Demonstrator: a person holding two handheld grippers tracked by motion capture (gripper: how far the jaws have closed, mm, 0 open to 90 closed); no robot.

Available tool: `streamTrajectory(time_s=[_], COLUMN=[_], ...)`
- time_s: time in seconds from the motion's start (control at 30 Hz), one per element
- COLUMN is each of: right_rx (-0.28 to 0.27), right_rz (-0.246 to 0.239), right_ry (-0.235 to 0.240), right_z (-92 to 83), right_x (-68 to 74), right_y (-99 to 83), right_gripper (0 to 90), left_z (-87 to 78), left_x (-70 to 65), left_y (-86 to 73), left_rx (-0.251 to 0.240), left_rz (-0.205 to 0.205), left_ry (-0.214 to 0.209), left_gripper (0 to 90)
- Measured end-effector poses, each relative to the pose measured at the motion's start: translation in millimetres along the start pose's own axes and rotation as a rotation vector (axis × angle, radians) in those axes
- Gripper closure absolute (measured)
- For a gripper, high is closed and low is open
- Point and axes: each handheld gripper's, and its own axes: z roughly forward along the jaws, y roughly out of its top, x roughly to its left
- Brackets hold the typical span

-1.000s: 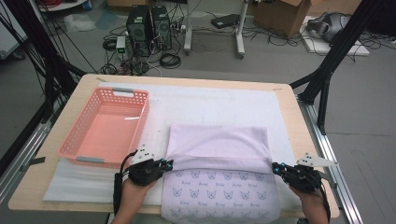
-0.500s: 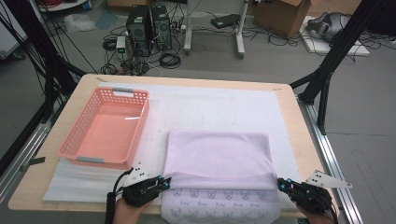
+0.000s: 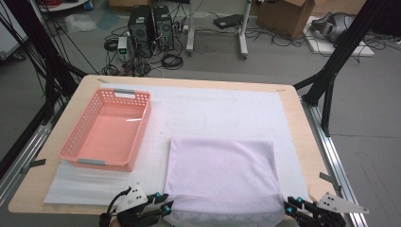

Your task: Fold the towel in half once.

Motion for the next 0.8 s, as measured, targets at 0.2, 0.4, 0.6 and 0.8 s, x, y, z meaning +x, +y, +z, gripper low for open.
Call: streamTrajectory(time_s=[0.2, 0.4, 0.6, 0.8], right_rx=[-0.031, 0.018, 0.047, 0.071], right_rz=[-0.02, -0.027, -0.048, 0.015], right_ry=[-0.049, -0.065, -0.076, -0.134], right_z=[32.8, 80.7, 125.6, 151.6], right_x=[-28.9, -55.6, -68.9, -91.3], right_y=[30.6, 53.6, 79.6, 80.9], right_gripper=[65.0, 78.4, 80.3, 78.8], left_z=[19.9, 46.1, 70.8, 88.9], left_x=[39.6, 68.8, 87.5, 104.0], left_y=[33.4, 50.0, 57.0, 65.5], left_rx=[-0.076, -0.07, -0.045, -0.011], left_rz=[-0.023, -0.051, -0.076, -0.093], left_ry=[0.052, 0.076, 0.113, 0.172], left_gripper=[44.6, 51.5, 54.4, 50.5])
